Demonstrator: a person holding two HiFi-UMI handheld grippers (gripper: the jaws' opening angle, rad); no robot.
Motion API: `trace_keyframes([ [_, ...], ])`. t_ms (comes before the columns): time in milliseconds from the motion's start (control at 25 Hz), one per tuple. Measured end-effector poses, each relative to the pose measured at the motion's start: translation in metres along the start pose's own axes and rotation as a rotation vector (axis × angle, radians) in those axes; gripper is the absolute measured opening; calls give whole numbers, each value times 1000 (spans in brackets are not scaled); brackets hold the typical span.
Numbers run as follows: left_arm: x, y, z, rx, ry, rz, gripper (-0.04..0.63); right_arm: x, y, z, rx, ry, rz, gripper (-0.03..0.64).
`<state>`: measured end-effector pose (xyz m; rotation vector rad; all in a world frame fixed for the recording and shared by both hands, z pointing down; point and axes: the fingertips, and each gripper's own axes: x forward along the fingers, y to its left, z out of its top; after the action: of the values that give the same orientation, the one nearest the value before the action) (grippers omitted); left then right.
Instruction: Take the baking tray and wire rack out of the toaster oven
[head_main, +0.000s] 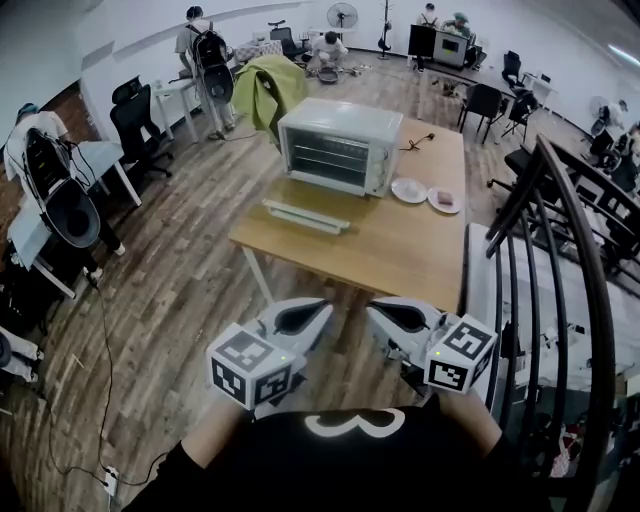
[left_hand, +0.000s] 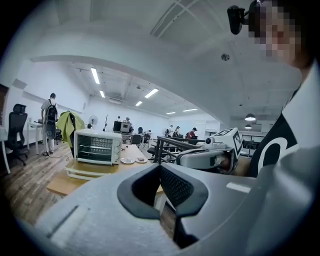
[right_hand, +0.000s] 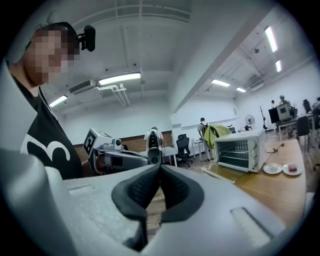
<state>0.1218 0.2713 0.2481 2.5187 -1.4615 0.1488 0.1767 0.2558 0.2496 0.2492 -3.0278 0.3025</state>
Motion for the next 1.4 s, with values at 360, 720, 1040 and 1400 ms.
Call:
trace_keyframes([
  [360, -23, 62, -19, 4, 10, 60, 9, 40, -19, -18, -6, 16, -102, 3],
  [720, -16, 127, -36, -36, 4, 118, 9, 75, -66, -34, 40, 29, -165, 3],
  [1040, 58, 209, -37, -69, 36, 155, 9, 117, -177, -38, 94, 25, -191, 3],
  [1400, 203, 337, -23, -103, 106, 178, 9, 190, -349, -31, 208, 62, -183, 3],
])
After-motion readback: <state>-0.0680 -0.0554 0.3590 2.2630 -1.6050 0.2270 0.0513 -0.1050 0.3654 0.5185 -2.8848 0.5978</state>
